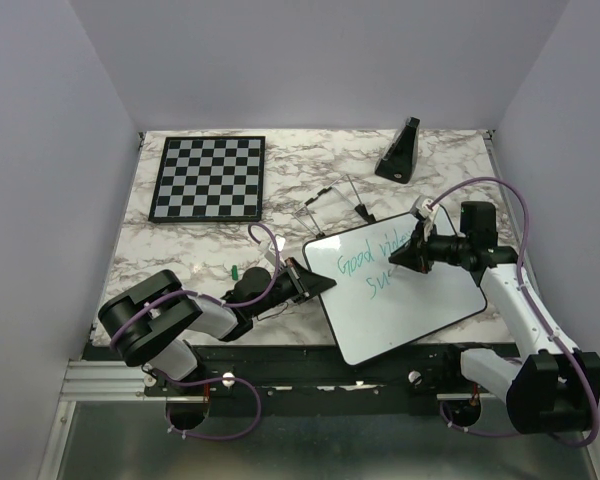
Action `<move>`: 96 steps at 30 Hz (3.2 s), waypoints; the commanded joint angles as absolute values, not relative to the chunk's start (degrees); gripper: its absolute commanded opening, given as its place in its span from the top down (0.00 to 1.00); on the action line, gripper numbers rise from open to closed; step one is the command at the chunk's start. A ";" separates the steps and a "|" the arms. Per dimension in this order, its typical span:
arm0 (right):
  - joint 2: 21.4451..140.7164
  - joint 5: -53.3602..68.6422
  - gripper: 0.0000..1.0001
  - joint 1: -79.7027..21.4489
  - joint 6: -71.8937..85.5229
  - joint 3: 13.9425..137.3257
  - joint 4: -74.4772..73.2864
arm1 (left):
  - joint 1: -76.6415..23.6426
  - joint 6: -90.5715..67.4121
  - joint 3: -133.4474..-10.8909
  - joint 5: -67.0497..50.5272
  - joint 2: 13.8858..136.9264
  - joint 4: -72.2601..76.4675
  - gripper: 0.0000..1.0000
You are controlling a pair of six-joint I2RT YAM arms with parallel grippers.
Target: Write a sentence on the whiteboard
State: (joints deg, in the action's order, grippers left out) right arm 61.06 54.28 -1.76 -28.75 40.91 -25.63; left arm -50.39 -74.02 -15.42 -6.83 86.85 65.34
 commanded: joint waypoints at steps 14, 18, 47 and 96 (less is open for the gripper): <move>60.12 46.85 0.99 -1.32 -30.95 43.24 -31.38 | -50.63 -70.75 -16.26 -3.52 85.96 69.87 1.00; 58.45 49.29 0.99 -1.32 -30.15 43.86 -30.32 | -50.62 -70.75 -16.08 -3.51 85.96 69.87 1.00; 61.44 48.60 0.99 -0.26 -25.93 42.01 -22.50 | -50.71 -70.93 -16.52 -3.78 86.84 70.49 1.00; 61.17 47.11 0.99 1.32 -28.56 44.03 -26.81 | -50.71 -70.66 -16.26 -3.69 86.13 70.05 1.00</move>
State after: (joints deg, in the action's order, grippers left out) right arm 60.51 46.74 0.97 -29.32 42.83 -28.27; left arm -50.39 -73.89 -15.42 -6.72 86.89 65.49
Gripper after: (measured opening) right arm 0.165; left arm 0.073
